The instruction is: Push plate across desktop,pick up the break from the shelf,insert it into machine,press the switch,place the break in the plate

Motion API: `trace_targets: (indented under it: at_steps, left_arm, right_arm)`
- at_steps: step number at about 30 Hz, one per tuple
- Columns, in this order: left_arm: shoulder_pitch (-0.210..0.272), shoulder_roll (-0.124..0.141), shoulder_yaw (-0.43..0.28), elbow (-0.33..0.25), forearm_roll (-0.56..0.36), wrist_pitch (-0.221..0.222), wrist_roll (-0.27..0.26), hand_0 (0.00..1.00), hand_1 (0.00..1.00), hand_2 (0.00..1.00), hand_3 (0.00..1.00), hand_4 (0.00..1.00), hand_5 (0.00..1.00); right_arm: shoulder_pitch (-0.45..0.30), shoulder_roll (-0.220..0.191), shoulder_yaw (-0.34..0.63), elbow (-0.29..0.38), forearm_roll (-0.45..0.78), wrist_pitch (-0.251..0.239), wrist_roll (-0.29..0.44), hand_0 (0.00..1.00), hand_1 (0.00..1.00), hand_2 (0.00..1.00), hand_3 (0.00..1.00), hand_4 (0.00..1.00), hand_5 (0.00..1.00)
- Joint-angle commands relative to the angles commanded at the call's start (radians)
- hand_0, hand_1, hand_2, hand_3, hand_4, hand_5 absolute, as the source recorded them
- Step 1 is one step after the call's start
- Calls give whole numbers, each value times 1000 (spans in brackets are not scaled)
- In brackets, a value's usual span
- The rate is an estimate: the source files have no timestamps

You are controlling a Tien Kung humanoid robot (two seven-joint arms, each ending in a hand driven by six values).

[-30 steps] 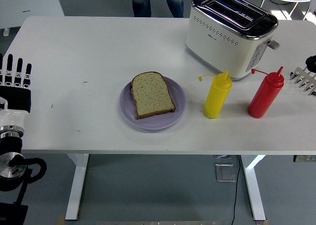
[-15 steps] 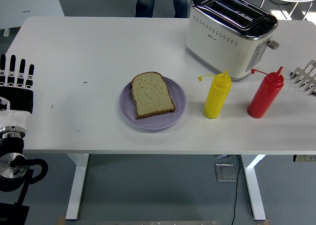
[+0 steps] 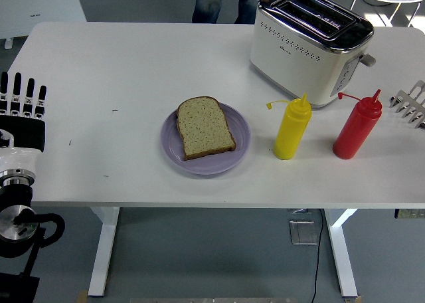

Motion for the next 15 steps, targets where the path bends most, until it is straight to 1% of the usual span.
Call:
trace_targets:
  at_steps: [6,15]
  left_arm:
    - [-2,0,0,0,0,0,0,884,889,880,778,544,998]
    - [-2,0,1,1,0,0,0,884,889,880,778,544,998]
  right_arm:
    - [-11,18,12,-32,0,14,1,866,789,831,811,544,559]
    - [-27,54,26,-68,13,18,0,864,789,830,807,548,568]
